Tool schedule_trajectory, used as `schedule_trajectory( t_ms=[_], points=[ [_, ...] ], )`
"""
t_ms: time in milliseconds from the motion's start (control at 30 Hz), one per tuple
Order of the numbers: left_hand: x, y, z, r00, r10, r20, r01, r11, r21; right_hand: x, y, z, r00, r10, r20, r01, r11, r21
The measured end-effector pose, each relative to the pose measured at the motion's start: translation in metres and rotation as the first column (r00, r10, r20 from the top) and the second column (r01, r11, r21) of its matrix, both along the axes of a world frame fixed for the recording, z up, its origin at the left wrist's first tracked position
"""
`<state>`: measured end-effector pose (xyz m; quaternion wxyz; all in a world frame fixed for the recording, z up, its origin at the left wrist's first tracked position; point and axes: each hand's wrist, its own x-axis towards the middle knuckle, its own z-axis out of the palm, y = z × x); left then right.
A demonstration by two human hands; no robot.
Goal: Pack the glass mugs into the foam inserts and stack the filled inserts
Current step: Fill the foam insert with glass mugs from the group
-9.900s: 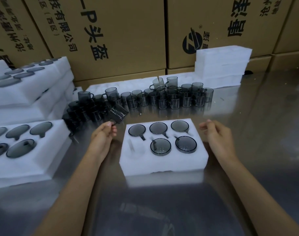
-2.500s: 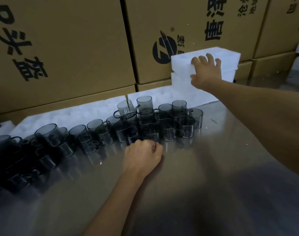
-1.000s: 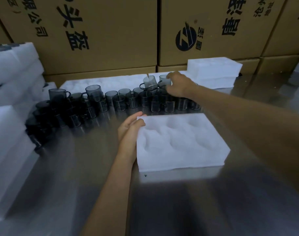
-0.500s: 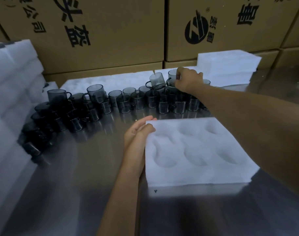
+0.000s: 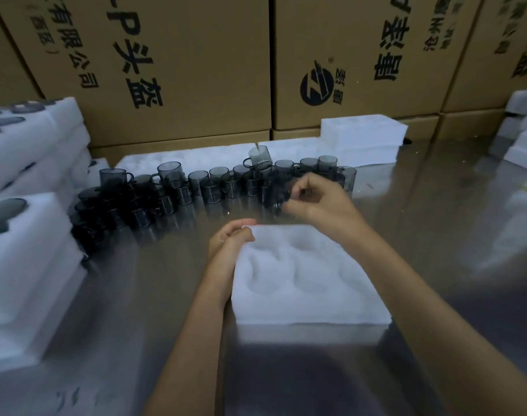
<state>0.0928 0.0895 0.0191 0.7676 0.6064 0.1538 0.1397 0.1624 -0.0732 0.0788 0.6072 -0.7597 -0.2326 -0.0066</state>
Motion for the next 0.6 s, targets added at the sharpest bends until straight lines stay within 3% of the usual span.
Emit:
schedule_trajectory(
  t_ms=[100, 233, 333, 467, 600],
  points=[
    [-0.023, 0.003, -0.003, 0.999, -0.053, 0.002, 0.053, 0.998, 0.042, -0.031, -0.015, -0.014, 0.966, 0.243, -0.092, -0.239, 0.97, 0.05],
    [-0.044, 0.012, -0.002, 0.979, -0.186, 0.083, 0.185, 0.982, 0.027, -0.046, -0.015, -0.019, 0.959, 0.272, -0.087, -0.277, 0.959, -0.055],
    [-0.052, 0.011, 0.004, 0.956, -0.27, 0.11, 0.249, 0.952, 0.177, -0.048, -0.016, -0.023, 0.959, 0.277, -0.065, -0.283, 0.951, -0.128],
    [-0.056, 0.008, 0.014, 0.953, -0.252, 0.166, 0.171, 0.904, 0.393, -0.049, -0.018, -0.026, 0.958, 0.283, -0.052, -0.287, 0.947, -0.142],
    [-0.053, 0.008, 0.018, 0.961, -0.194, 0.195, 0.089, 0.89, 0.447, -0.048, -0.017, -0.028, 0.961, 0.275, -0.009, -0.273, 0.95, -0.151]
  ],
)
